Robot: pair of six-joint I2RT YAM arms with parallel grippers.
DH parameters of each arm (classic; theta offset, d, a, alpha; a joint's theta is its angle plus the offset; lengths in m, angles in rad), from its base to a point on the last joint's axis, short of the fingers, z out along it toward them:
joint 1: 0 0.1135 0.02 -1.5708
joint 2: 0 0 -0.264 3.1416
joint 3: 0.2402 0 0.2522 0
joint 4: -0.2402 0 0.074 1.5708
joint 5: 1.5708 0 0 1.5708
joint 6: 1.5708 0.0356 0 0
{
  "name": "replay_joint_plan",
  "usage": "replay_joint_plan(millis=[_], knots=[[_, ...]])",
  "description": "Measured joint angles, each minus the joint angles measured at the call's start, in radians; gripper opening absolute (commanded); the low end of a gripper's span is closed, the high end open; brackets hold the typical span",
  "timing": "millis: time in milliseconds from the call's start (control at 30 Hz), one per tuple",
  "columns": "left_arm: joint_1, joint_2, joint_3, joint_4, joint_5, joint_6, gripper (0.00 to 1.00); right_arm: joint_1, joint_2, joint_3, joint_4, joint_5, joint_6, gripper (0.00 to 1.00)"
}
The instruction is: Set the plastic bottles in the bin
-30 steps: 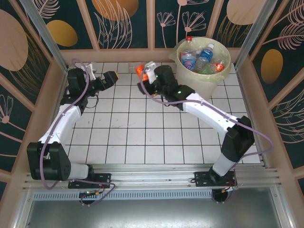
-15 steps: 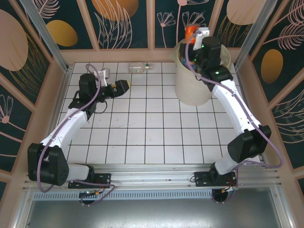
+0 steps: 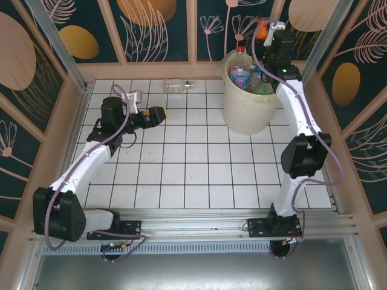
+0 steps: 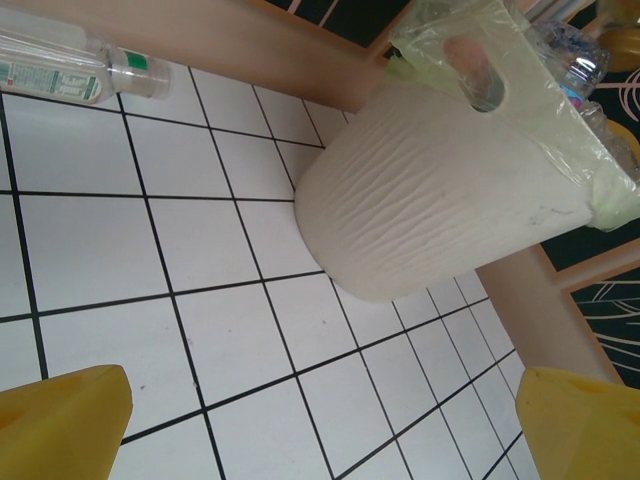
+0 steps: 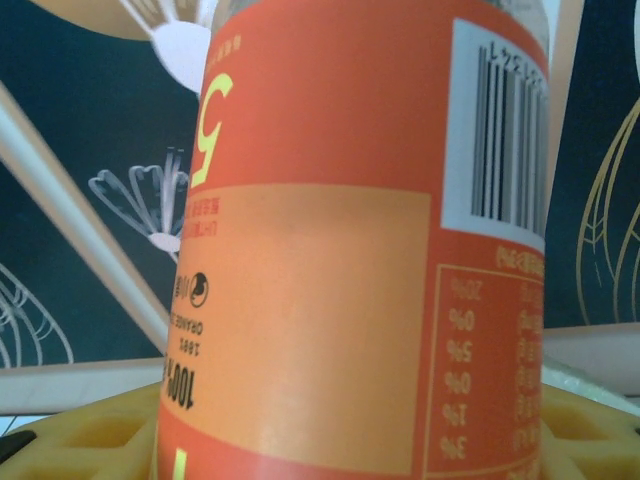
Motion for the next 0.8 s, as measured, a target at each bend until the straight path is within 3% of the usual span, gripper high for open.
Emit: replay_joint_plan(millis=[367, 633, 800], knots=[[-0.006, 0.000, -0.002, -0.018, -0.014, 0.001, 0.99, -0.032, 0.187, 0.183, -0.087, -0.019, 0.003, 0.63], [-0.008, 0.000, -0.006, -0.018, -0.022, 0.000, 0.99, -0.031, 0.203, 0.200, -0.120, -0.037, 0.005, 0.78], [-0.010, 0.000, -0.006, -0.018, -0.023, 0.000, 0.98, -0.031, 0.203, 0.203, -0.128, -0.039, 0.006, 0.78]])
